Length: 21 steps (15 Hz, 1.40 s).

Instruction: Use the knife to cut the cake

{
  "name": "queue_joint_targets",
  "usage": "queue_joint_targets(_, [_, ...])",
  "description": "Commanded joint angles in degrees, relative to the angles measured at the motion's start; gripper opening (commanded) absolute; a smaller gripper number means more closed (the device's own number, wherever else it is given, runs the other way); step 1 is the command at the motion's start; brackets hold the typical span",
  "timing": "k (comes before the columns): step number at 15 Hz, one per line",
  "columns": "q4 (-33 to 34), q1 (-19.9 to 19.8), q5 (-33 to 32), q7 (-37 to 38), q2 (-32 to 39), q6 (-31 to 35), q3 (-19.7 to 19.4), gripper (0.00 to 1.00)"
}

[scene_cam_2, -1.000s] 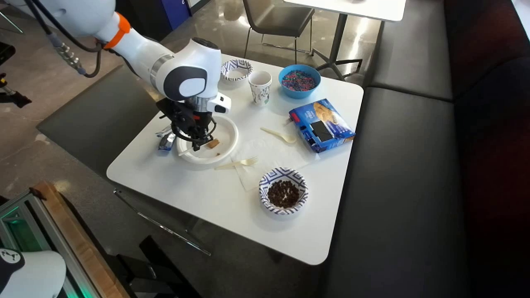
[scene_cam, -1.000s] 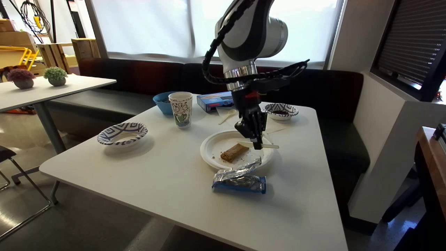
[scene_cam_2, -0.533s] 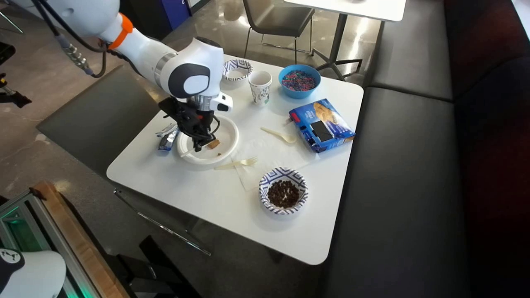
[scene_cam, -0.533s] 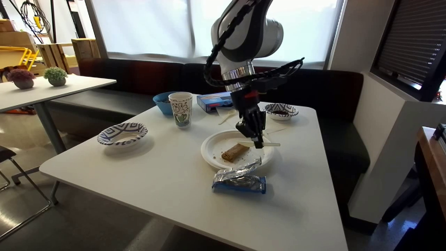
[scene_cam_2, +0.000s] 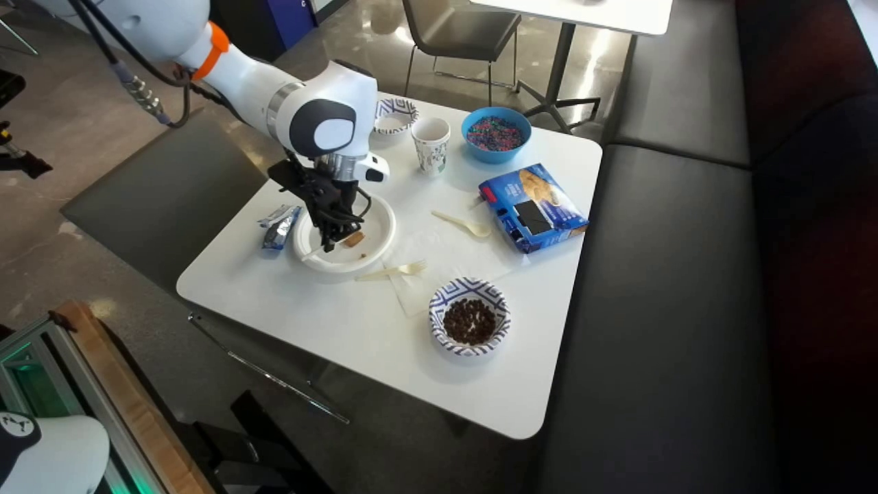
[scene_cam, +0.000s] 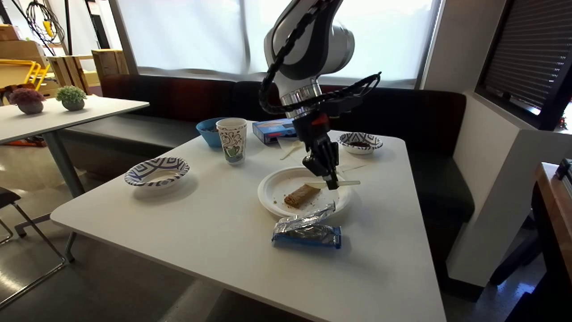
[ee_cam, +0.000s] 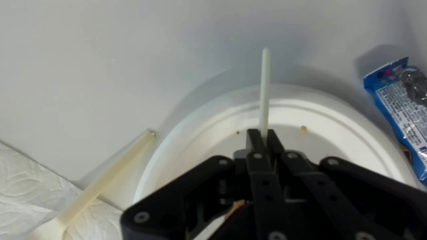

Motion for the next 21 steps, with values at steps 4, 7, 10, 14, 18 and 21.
queue_joint_targets(4, [5.1,0.3,-1.5,-1.8,5.2,-4.9,-0.4,0.01])
queue_joint_targets(7, [6.6,0.3,-1.7,-1.9,6.4,-6.7,-0.5,0.01])
queue_joint_targets(10, [7.8,0.3,-1.5,-1.7,7.3,-8.6,-0.6,0.01])
queue_joint_targets(14, [8.9,0.3,-1.1,-0.4,8.9,-9.1,-0.8,0.01])
queue_joint_targets(18, [9.6,0.3,-0.8,0.3,10.0,-8.8,-1.0,0.01])
queue_joint_targets(21, [9.3,0.5,-0.9,0.5,9.0,-9.0,-1.0,0.01])
